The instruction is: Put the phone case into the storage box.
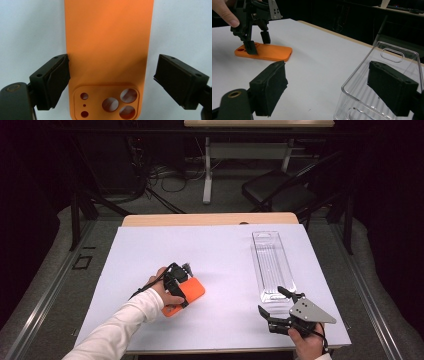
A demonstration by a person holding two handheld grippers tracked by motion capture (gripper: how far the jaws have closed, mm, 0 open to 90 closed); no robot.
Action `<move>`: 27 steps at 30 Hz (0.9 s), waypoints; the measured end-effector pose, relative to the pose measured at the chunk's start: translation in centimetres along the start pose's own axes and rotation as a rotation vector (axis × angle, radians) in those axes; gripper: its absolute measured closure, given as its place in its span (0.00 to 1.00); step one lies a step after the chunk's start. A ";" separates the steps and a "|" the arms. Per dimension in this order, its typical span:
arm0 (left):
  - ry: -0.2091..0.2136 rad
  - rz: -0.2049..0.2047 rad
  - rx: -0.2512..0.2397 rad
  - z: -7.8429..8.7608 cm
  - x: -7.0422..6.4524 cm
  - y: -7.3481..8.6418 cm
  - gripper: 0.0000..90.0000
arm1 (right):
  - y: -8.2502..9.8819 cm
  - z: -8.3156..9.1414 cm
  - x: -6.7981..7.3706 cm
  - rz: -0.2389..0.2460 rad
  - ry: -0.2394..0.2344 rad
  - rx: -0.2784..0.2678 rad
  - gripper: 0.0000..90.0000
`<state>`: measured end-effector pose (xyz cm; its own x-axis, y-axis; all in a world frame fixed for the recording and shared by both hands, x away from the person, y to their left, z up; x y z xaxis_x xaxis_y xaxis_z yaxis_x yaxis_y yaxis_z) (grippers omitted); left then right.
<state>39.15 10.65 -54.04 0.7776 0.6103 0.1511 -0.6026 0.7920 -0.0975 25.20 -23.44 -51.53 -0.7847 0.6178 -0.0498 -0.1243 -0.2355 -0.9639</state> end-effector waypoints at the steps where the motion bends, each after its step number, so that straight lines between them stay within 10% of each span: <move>1: -0.002 0.000 -0.002 0.0 0.0 -0.1 0.14 | 0.0 0.0 0.0 -0.002 -0.001 -0.001 0.16; 27: -0.061 -0.019 0.070 -0.8 -0.5 -1.4 0.13 | 0.0 0.0 -0.1 -0.003 -0.002 -0.002 0.16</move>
<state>39.75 9.22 -54.77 0.7779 0.5915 0.2122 -0.6008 0.7990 -0.0250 25.25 -23.53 -51.55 -0.7856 0.6169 -0.0468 -0.1251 -0.2325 -0.9645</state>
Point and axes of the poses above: each handheld gripper's, and its own axes: z roughly backward along the jaws, y roughly out of its underside, x roughly to its left, the point moved 2 cm from there along -z, roughly forward along the jaws, and after that the axes turned 14 degrees about -y, right-handed, at the moved point
